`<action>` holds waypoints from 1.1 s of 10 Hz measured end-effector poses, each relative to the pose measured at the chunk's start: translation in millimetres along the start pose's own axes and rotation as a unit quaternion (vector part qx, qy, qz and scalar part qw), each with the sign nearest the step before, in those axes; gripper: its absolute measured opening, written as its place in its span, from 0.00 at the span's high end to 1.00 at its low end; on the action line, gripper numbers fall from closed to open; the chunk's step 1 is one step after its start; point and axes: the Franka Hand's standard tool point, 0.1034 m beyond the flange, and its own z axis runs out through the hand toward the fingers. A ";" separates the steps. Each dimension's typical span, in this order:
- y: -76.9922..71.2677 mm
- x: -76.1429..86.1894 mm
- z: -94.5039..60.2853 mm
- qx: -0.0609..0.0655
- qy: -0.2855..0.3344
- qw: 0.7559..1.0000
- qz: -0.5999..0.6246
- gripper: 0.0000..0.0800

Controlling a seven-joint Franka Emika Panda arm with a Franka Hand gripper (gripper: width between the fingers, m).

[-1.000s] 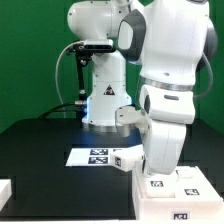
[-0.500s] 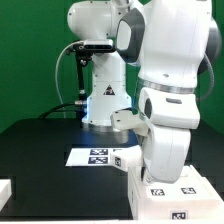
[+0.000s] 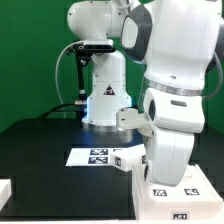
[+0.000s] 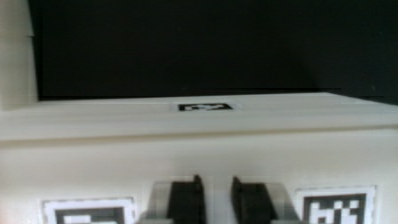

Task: Assemble cabinet

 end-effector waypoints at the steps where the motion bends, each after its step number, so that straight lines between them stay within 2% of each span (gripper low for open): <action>1: 0.1 -0.2 -0.4 0.002 -0.001 1.000 0.002 0.92; 4: 0.0 -1.0 0.4 0.003 -0.001 1.000 0.002 0.92; 5: 0.0 -1.5 0.5 0.003 -0.001 1.000 0.003 0.70; 6: 0.1 -1.9 0.6 0.003 -0.001 1.000 0.003 0.53; 7: 0.3 -2.0 0.4 0.003 -0.001 1.000 0.003 0.53; 8: 0.5 -2.0 -0.2 0.002 -0.001 1.000 0.003 0.28; 9: -0.5 -2.1 -0.5 0.004 -0.001 1.000 0.003 0.11; 10: -3.0 -2.2 -1.1 0.008 -0.003 1.000 0.003 0.11; 11: -3.9 -2.2 -1.4 0.010 -0.003 1.000 0.002 0.02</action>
Offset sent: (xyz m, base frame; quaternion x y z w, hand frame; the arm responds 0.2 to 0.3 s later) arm 0.0000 0.0000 0.0000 0.0000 0.0000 0.0000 1.0000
